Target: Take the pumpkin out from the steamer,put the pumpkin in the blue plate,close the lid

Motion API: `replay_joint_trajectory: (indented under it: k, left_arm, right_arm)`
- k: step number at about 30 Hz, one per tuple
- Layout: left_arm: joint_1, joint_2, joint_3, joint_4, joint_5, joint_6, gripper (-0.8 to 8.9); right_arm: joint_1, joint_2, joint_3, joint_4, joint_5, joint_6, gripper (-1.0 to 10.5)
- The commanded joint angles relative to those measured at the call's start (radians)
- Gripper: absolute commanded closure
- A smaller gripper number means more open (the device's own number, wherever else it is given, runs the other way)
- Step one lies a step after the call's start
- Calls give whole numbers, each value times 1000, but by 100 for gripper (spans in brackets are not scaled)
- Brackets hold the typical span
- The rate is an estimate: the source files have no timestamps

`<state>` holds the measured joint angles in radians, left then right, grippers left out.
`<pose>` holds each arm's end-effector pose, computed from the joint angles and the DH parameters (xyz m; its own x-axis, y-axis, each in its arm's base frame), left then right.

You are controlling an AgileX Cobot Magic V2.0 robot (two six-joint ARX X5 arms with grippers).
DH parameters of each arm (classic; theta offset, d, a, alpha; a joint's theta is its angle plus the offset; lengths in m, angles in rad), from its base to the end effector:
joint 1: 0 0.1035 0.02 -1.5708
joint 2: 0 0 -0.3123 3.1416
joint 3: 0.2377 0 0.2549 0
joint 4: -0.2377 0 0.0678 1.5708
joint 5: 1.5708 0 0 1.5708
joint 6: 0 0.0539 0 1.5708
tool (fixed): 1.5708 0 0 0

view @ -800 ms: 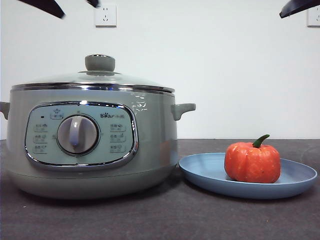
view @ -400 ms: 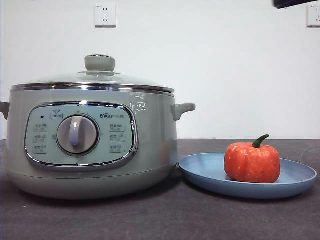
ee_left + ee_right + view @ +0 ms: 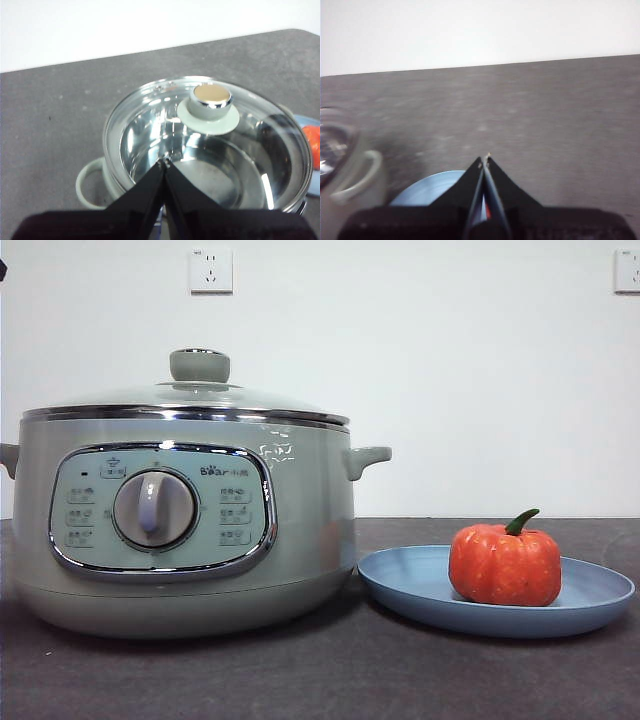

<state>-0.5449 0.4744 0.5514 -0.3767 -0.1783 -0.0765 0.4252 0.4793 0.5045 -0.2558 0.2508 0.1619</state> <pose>0.0905 -0.0437 0.2894 0.8960 -0.3357 -0.2905 0.3448 0.9384 -0.0208 0.1020 0.0315 0.2863 0.9615 0.1629 -0.2214 -0.1436 0.9845 0.1010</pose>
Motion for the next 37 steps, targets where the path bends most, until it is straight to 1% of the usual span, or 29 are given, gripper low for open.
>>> replay_joint_trajectory:
  k: [1, 12, 14, 15, 17, 18, 20, 22, 24, 27, 29, 31, 33, 37]
  left_arm:
    - [1, 12, -1, -15, -2, -7, 817]
    - [1, 15, -1, -26, 0, -7, 817]
    - [3, -9, -1, -46, 0, -7, 817]
    - [21, -45, -1, -61, -12, 6, 817]
    - [64, -101, -1, -78, 5, 42, 817]
    - [108, -145, -2, -83, 27, 55, 817]
    - [196, -211, -6, -66, 48, 54, 817]
    - [298, -270, -30, -5, 49, 54, 817]
    - [404, -320, -87, 87, 49, 55, 817]
    - [521, -389, -204, 168, 70, 55, 817]
    - [566, -430, -286, 186, 97, 54, 817]
    - [590, -461, -359, 190, 108, 52, 817]
    - [599, -473, -420, 191, 108, 50, 817]
    - [599, -473, -491, 193, 106, 35, 817]
  right_arm:
    - [0, -2, -5, 7, 19, 13, 958]
    - [0, -2, -5, 7, 18, 13, 958]
    - [0, -2, -5, 7, 18, 13, 958]
    - [0, -2, -5, 7, 18, 13, 958]
    - [1, -2, -5, 7, 16, 13, 958]
    - [1, -2, -5, 7, 17, 13, 958]
    - [0, -2, -5, 6, 19, 13, 958]
    - [0, -2, -5, 6, 18, 13, 958]
    - [0, -2, -5, 6, 17, 13, 958]
    - [1, -2, -5, 6, 17, 13, 958]
    - [0, -2, -5, 6, 18, 13, 958]
    - [0, -2, -5, 6, 18, 13, 958]
    - [0, -2, -5, 5, 17, 13, 958]
    - [0, -2, -5, -1, 17, 13, 958]
